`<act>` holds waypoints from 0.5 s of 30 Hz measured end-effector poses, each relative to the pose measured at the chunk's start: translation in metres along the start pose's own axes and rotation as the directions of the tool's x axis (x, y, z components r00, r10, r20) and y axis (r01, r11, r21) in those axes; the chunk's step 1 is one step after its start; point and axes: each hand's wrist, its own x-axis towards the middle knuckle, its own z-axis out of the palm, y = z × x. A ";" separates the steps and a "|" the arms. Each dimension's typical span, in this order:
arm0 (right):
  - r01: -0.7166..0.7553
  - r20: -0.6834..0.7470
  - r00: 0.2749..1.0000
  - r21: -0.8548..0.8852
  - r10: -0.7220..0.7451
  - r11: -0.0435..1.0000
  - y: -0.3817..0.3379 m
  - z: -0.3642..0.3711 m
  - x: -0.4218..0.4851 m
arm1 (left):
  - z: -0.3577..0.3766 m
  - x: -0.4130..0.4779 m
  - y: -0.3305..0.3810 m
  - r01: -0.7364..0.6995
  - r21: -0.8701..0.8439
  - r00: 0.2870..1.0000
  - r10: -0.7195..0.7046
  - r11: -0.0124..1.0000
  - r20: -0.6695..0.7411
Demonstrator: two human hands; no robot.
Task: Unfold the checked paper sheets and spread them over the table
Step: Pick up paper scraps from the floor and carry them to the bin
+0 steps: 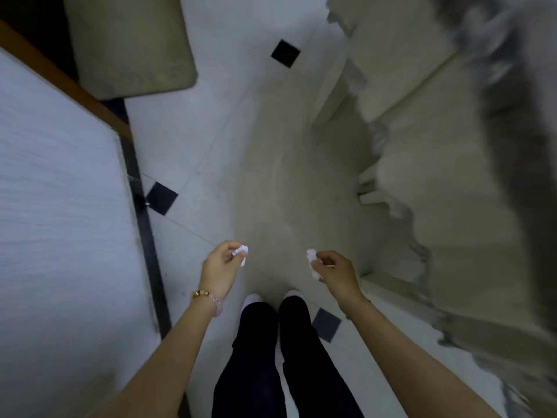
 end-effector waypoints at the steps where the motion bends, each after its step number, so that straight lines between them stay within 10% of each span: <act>1: 0.006 -0.002 1.000 -0.005 -0.006 1.000 -0.016 -0.006 -0.027 | -0.008 -0.026 0.014 0.020 -0.014 1.000 -0.020 1.000 0.001; 15: 0.222 0.009 0.973 0.249 -0.232 0.943 -0.154 -0.086 -0.244 | -0.105 -0.250 0.140 -0.095 -0.237 0.995 0.083 0.967 -0.059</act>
